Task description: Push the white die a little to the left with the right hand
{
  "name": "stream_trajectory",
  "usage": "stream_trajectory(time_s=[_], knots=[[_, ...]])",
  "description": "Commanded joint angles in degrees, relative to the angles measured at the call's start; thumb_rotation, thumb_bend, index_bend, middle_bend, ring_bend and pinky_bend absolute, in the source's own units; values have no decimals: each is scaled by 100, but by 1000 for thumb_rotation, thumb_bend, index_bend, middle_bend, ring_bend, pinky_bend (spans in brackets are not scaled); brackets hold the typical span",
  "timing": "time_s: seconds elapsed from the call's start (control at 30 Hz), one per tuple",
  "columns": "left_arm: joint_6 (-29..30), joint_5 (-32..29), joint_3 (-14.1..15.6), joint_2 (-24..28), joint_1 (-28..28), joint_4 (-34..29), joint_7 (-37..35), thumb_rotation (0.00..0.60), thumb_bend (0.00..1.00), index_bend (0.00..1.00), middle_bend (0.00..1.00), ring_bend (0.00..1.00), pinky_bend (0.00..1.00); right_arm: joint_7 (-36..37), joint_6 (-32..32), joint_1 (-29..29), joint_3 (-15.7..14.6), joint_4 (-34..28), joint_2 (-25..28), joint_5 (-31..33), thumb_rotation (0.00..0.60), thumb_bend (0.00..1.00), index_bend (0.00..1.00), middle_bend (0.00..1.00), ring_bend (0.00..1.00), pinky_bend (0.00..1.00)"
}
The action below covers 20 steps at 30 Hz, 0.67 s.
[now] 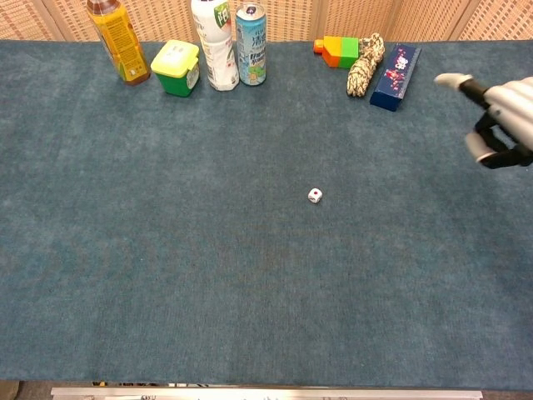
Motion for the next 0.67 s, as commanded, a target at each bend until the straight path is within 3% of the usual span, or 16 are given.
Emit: stream_trajectory(time_s=[0.03, 0.17, 0.23, 0.67], knots=[[-20, 3, 4, -4, -12, -14, 27, 600, 202, 34, 97, 117, 35, 181, 409, -454, 3, 323, 177, -234, 600, 487, 16, 646, 666, 844], [-26, 26, 13, -23, -25, -47, 99, 600, 203, 34, 97, 117, 35, 416, 665, -816, -1, 578, 203, -404, 600, 473, 16, 411, 388, 549], [-14, 33, 13, -31, -24, -65, 110, 600, 203, 34, 97, 117, 35, 567, 852, -995, 25, 701, 197, -550, 600, 473, 16, 359, 324, 480], [10, 76, 40, -13, -15, -141, 138, 600, 203, 34, 97, 117, 35, 706, 1188, -1652, 63, 509, 363, -1117, 600, 472, 16, 356, 310, 466]])
